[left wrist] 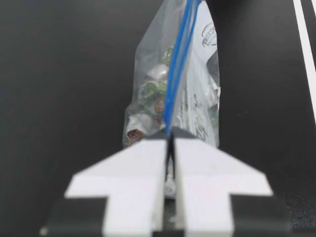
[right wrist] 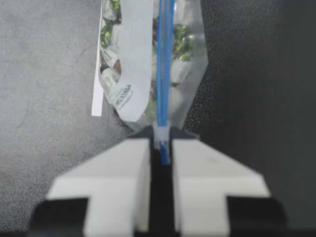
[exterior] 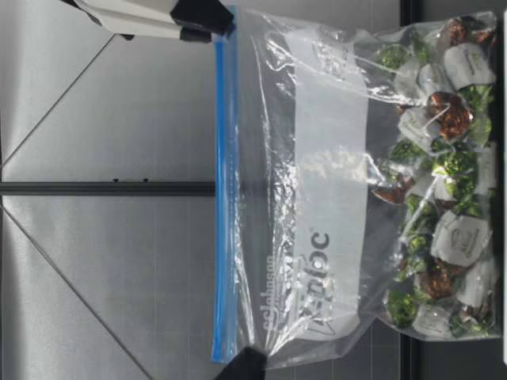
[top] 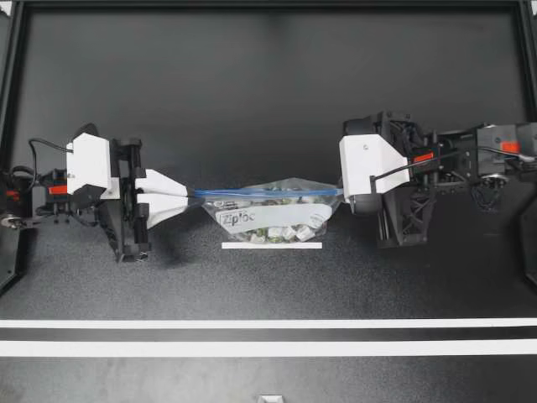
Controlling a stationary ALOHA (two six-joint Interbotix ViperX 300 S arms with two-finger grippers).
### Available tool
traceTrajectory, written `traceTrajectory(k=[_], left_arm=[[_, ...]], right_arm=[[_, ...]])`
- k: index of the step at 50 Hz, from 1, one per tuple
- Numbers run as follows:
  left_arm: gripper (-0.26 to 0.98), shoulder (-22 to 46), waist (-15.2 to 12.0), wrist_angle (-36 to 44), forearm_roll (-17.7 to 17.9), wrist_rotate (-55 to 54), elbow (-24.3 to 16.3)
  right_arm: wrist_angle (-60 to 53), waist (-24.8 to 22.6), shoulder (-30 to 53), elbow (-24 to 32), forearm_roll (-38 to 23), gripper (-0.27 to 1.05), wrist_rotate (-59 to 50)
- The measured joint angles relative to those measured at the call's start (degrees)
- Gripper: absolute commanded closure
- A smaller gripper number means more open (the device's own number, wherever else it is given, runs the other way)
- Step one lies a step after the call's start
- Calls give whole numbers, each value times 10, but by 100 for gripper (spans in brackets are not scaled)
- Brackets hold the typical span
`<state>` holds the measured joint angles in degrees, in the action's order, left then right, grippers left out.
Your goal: Slide open the ziploc bag.
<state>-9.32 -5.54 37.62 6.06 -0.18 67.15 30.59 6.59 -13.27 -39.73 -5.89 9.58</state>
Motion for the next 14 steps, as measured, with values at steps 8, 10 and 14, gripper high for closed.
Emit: traceTrajectory(k=[8,10,14], left_arm=[[85,0,0,0,1,0,-2],[84,0,0,-1,1,0,-3],[81,-2,0,-1,-1,1,-4]], right_arm=[[-25,0,-5,-11,0,78,-10],[-34,1,-4,-13,1,72,-14],[-48,1,-6,-19,1,56,-21]])
